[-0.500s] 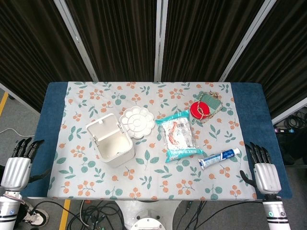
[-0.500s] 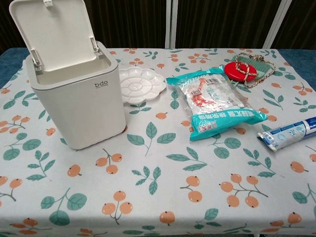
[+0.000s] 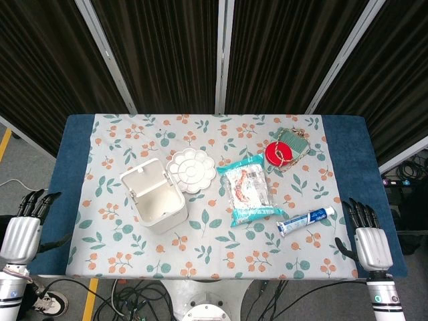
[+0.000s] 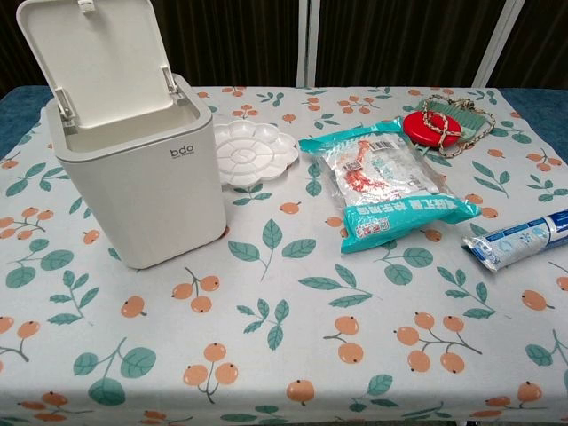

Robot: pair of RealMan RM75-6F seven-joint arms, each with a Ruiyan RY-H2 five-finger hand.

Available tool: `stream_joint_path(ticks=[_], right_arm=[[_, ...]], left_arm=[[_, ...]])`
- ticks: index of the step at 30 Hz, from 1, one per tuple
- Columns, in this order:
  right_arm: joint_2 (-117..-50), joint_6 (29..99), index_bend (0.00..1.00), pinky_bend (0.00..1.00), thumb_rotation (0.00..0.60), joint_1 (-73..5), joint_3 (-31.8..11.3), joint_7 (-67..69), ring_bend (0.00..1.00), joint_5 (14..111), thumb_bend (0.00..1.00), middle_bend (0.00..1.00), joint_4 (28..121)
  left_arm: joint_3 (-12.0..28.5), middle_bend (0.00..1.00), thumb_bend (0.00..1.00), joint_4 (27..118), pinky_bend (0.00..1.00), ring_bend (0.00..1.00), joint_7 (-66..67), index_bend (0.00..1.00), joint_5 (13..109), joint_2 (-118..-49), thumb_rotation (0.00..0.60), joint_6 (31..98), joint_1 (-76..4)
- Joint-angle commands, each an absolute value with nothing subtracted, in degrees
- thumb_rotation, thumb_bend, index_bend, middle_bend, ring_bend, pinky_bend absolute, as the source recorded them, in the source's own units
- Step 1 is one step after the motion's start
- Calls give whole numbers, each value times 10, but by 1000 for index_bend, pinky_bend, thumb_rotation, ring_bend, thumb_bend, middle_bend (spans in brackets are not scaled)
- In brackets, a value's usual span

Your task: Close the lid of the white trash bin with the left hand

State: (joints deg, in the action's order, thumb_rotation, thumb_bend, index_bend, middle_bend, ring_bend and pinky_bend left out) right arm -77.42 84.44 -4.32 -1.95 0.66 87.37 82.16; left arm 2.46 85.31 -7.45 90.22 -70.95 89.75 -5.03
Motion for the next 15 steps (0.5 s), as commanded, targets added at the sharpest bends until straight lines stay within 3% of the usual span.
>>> stream_joint_path(ticks=[1, 8, 12, 15], right_arm=[[-774, 843, 0, 0, 600, -43, -20, 7, 0, 872, 209, 0, 818], [-777, 836, 0, 0, 600, -45, -20, 10, 0, 868, 209, 0, 813], [-779, 834, 0, 0, 600, -46, -21, 7, 0, 866, 209, 0, 811], [-780, 833, 0, 0, 600, -46, -21, 6, 0, 865, 209, 0, 811]], left_arm=[[31, 174, 0, 859, 84, 58, -96, 138, 901, -701, 600, 894, -56], [57, 174, 0, 910, 86, 58, -332, 138, 872, -671, 600, 845, -87], [72, 174, 0, 943, 89, 58, -500, 136, 851, -633, 597, 767, -124], [79, 174, 0, 956, 89, 58, -631, 131, 855, -606, 532, 714, -154]])
